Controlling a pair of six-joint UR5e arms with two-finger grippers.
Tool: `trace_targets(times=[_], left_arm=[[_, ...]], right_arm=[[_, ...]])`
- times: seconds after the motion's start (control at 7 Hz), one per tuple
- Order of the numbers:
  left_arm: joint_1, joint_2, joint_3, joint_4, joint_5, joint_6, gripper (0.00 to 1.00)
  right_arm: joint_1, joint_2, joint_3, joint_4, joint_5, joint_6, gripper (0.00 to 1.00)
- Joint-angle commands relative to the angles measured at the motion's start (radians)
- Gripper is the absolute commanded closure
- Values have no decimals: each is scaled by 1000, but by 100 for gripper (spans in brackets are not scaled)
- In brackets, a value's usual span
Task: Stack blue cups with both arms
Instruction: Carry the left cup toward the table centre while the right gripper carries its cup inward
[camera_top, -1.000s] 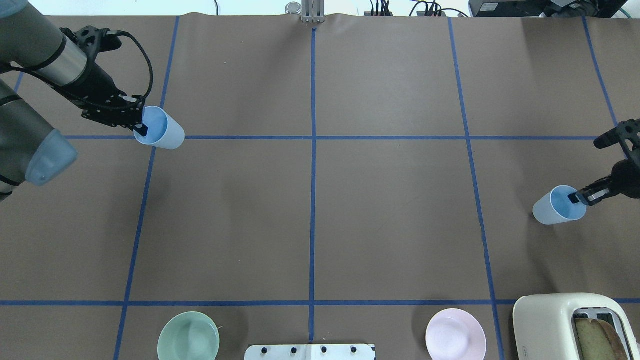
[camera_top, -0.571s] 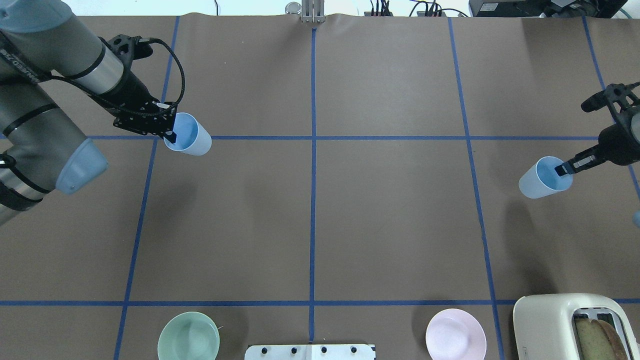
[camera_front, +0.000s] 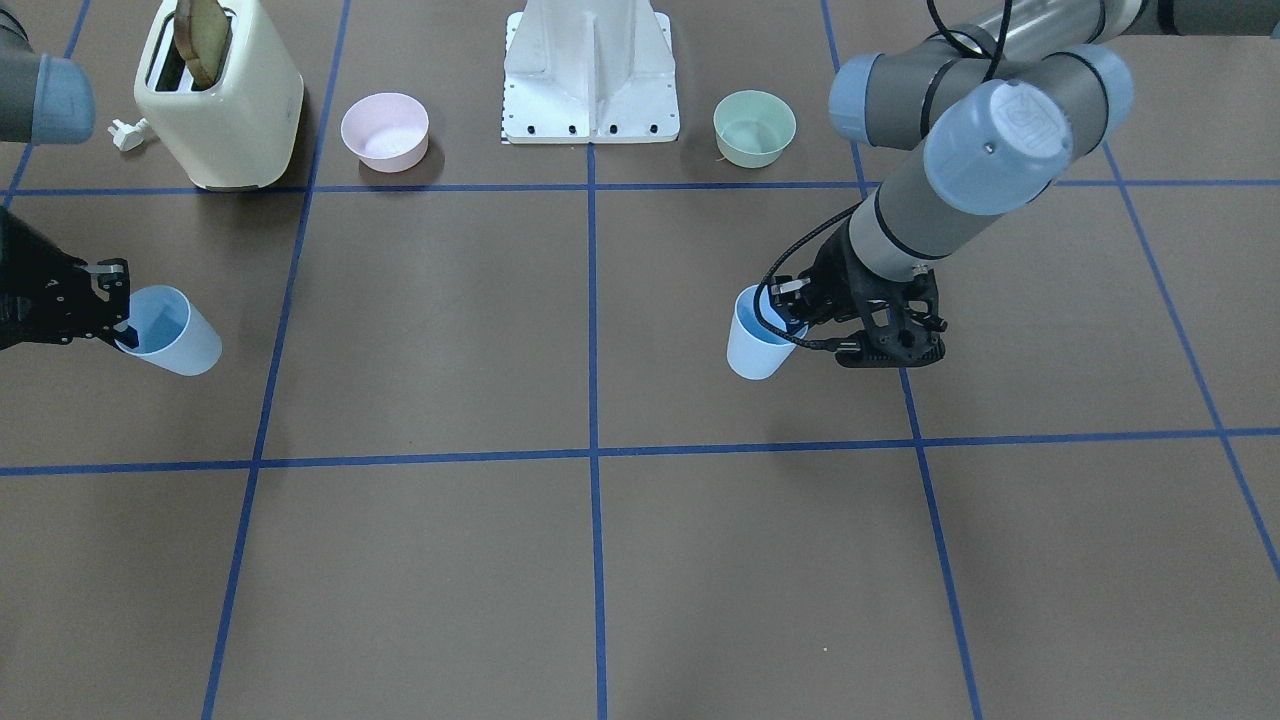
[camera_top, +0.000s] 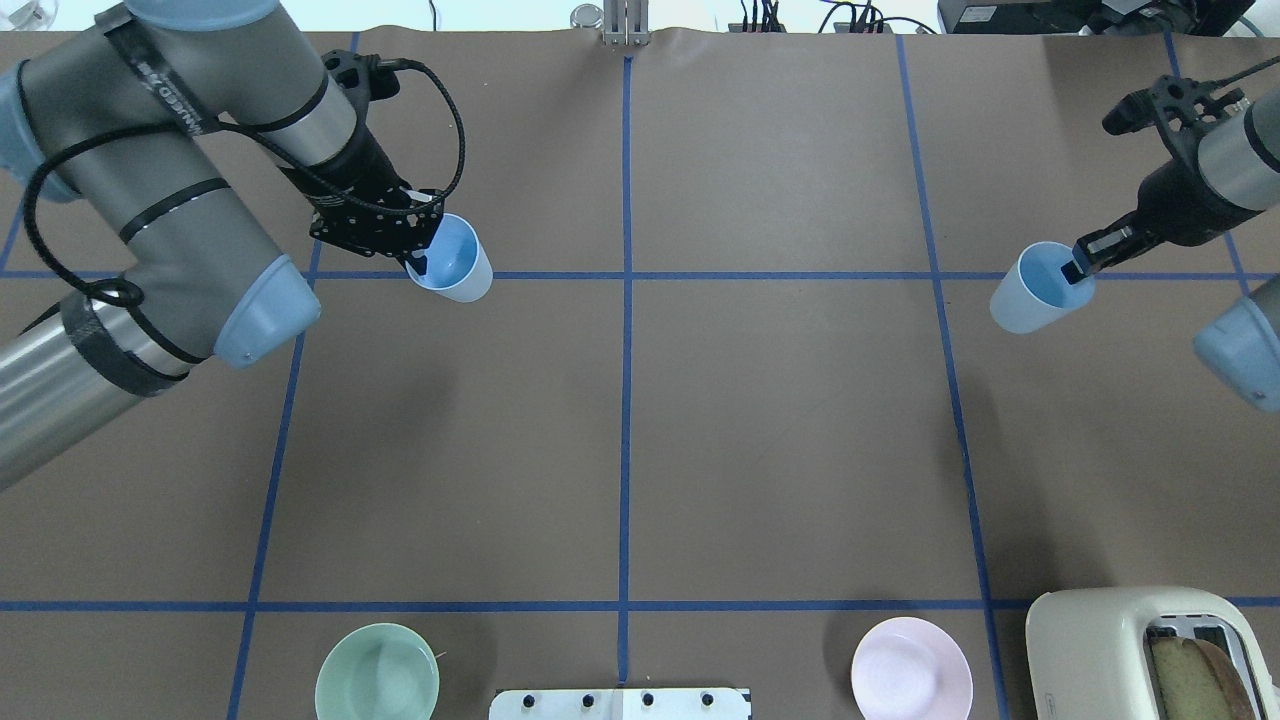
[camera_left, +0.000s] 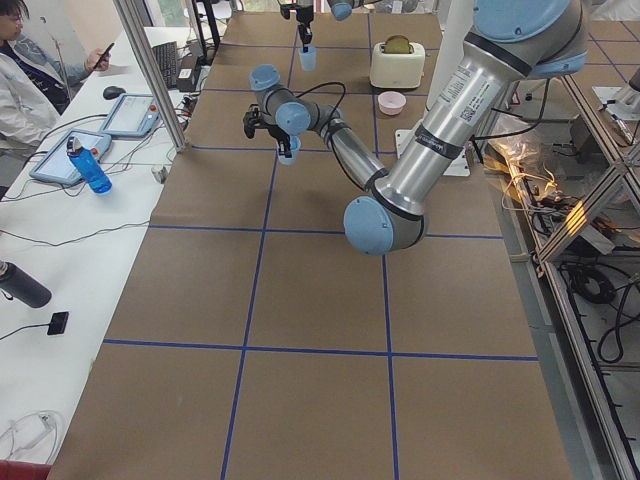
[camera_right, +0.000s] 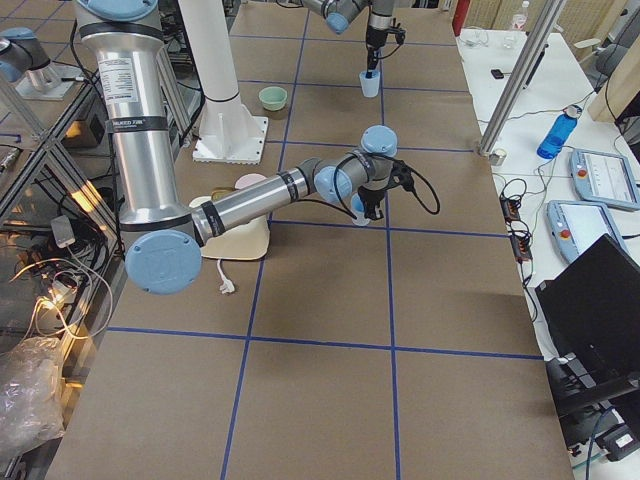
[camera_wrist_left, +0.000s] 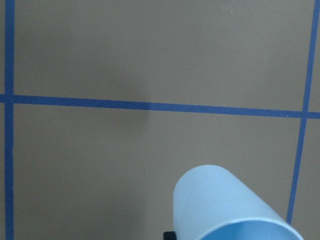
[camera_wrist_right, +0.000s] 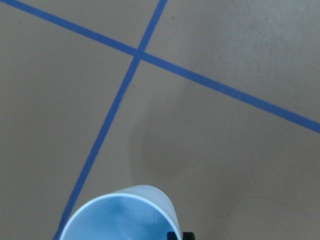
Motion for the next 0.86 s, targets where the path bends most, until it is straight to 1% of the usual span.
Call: trace_targets(times=[0.0, 0.14, 0.29, 0.43, 0.57, 0.71], left_arm=[[52, -91, 89, -4, 25, -42, 100], [69, -102, 106, -5, 25, -52, 100], [91, -112, 132, -42, 31, -79, 100], [115, -125, 173, -107, 51, -126, 100], [141, -157, 221, -147, 53, -171, 100], [163, -185, 244, -148, 59, -191, 100]], right_arm=[[-5, 136, -1, -166, -3, 2, 100], [-6, 191, 1, -235, -6, 2, 100], [-8, 234, 1, -284, -12, 5, 100], [-11, 259, -1, -305, -14, 12, 100], [-19, 281, -1, -322, -14, 15, 100], [-32, 316, -4, -352, -14, 18, 100]])
